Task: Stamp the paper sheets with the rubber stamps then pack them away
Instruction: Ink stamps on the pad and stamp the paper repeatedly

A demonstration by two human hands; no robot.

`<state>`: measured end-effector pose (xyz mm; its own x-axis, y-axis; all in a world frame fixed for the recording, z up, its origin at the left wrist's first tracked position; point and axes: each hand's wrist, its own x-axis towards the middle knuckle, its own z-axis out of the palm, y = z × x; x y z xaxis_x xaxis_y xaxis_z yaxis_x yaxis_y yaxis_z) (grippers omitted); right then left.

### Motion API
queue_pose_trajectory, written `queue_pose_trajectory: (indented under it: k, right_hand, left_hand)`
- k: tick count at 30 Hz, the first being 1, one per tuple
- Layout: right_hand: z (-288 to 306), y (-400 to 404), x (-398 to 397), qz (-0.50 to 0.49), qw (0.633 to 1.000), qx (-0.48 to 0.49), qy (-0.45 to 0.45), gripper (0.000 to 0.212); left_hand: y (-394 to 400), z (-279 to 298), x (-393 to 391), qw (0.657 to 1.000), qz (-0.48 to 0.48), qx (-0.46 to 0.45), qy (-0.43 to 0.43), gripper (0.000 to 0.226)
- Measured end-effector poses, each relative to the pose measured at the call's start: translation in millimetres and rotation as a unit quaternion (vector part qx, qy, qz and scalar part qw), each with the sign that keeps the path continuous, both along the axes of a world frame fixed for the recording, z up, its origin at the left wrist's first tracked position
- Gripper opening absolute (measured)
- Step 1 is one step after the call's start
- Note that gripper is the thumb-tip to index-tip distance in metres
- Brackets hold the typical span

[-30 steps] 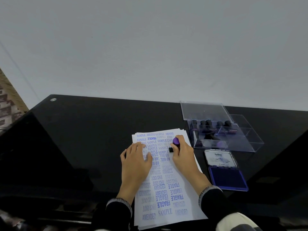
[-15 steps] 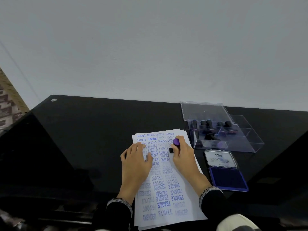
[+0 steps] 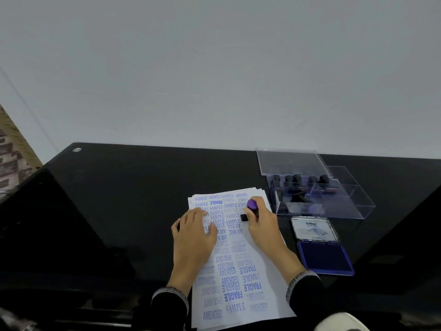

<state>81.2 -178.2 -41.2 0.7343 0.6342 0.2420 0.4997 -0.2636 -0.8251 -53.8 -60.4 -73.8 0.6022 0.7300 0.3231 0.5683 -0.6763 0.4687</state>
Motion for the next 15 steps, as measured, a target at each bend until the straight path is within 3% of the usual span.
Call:
queue_pose_trajectory:
  k: [5, 10, 15]
  right_hand:
    - [-1.2, -11.1, 3.4, -0.089, 0.976, 0.130, 0.153, 0.006]
    - [3.7, -28.7, 8.5, -0.155, 0.908, 0.273, 0.277, 0.011]
    - [13.2, -39.4, 11.4, -0.186, 0.834, 0.350, 0.384, 0.011]
  left_hand:
    - [0.8, -1.0, 0.6, 1.000, -0.001, 0.000, 0.003, 0.034]
    - [1.5, -1.8, 1.0, 1.000, -0.002, -0.002, 0.000, 0.034]
    - [1.3, -1.5, 0.3, 1.000, -0.002, -0.005, 0.001, 0.035]
